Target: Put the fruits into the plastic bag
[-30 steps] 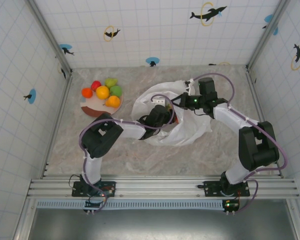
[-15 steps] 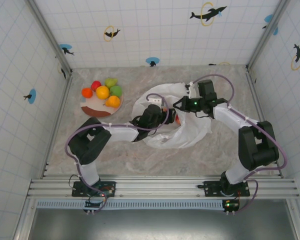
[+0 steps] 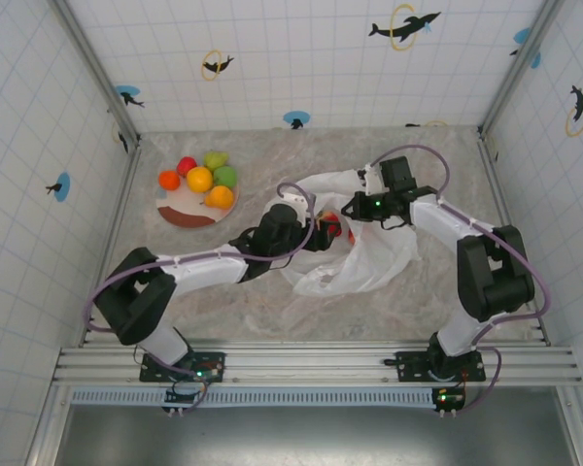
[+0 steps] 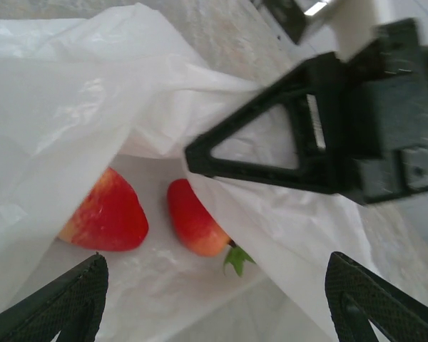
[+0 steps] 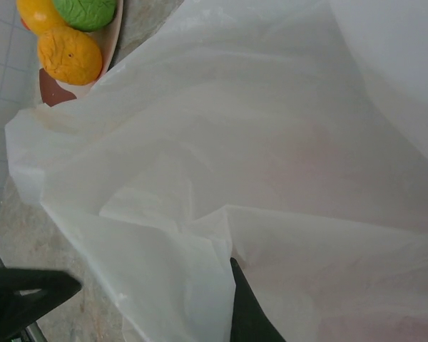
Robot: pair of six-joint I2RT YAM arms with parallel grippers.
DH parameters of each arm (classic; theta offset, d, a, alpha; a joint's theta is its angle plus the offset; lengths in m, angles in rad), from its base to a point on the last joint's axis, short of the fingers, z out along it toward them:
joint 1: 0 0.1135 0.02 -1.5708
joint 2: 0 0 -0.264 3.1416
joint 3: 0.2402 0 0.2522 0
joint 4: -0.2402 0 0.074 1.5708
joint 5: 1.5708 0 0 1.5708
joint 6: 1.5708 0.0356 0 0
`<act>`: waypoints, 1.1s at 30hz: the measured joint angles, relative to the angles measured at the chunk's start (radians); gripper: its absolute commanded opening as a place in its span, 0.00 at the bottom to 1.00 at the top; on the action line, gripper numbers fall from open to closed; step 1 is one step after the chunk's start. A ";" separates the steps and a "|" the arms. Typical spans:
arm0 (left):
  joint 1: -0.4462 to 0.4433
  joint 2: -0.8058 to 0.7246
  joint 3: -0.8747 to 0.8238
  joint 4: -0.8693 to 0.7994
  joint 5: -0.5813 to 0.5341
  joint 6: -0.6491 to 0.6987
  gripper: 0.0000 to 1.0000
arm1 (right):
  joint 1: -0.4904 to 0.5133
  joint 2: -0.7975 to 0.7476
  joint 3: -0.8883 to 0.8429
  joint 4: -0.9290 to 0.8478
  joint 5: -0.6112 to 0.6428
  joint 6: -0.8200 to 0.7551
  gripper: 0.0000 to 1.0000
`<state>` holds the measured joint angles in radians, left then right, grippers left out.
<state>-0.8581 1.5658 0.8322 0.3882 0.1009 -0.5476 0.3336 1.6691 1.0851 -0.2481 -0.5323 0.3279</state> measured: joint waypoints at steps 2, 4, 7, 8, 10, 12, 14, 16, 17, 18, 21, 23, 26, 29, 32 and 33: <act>0.002 -0.038 -0.001 -0.037 0.022 0.020 0.81 | 0.000 0.003 0.003 -0.001 0.004 -0.003 0.00; 0.009 -0.082 -0.002 -0.071 0.035 0.036 0.81 | 0.000 0.003 0.007 -0.003 0.006 -0.004 0.00; 0.040 -0.145 -0.002 -0.120 0.048 0.052 0.81 | 0.000 0.003 0.020 -0.004 0.011 -0.008 0.00; 0.056 -0.167 -0.002 -0.134 0.049 0.054 0.81 | 0.001 0.003 0.023 -0.004 0.013 -0.008 0.00; 0.097 -0.206 -0.002 -0.162 0.050 0.054 0.81 | 0.001 0.003 0.027 -0.004 0.017 -0.011 0.00; 0.151 -0.242 -0.007 -0.184 0.048 0.053 0.81 | 0.001 0.003 0.027 -0.005 0.020 -0.013 0.00; 0.208 -0.269 -0.016 -0.206 0.042 0.050 0.81 | 0.005 0.003 0.027 -0.005 0.023 -0.014 0.00; 0.266 -0.284 -0.023 -0.237 0.020 0.047 0.81 | 0.007 0.003 0.027 -0.004 0.026 -0.015 0.00; 0.290 -0.287 -0.024 -0.251 0.004 0.046 0.81 | 0.008 0.003 0.027 -0.004 0.027 -0.016 0.00; 0.313 -0.289 -0.026 -0.266 -0.015 0.046 0.81 | 0.008 0.003 0.027 -0.004 0.027 -0.015 0.00; 0.377 -0.290 -0.030 -0.315 -0.081 0.046 0.83 | 0.008 0.003 0.027 -0.003 0.027 -0.016 0.00; 0.410 -0.287 -0.031 -0.340 -0.128 0.047 0.84 | 0.008 0.003 0.027 -0.003 0.027 -0.017 0.00; 0.459 -0.256 -0.023 -0.376 -0.206 0.062 0.86 | 0.008 0.003 0.027 -0.003 0.027 -0.018 0.00; 0.480 -0.182 0.014 -0.426 -0.288 0.098 0.88 | 0.008 0.003 0.027 -0.003 0.026 -0.019 0.00; 0.481 -0.101 0.066 -0.472 -0.350 0.144 0.90 | 0.010 0.003 0.027 -0.002 0.023 -0.019 0.00; 0.481 -0.077 0.085 -0.485 -0.370 0.161 0.90 | 0.010 0.003 0.027 -0.002 0.021 -0.019 0.00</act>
<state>-0.3767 1.4883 0.9169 -0.0971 -0.2687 -0.3862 0.3439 1.6726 1.1118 -0.2504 -0.5117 0.3092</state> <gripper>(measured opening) 0.893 0.048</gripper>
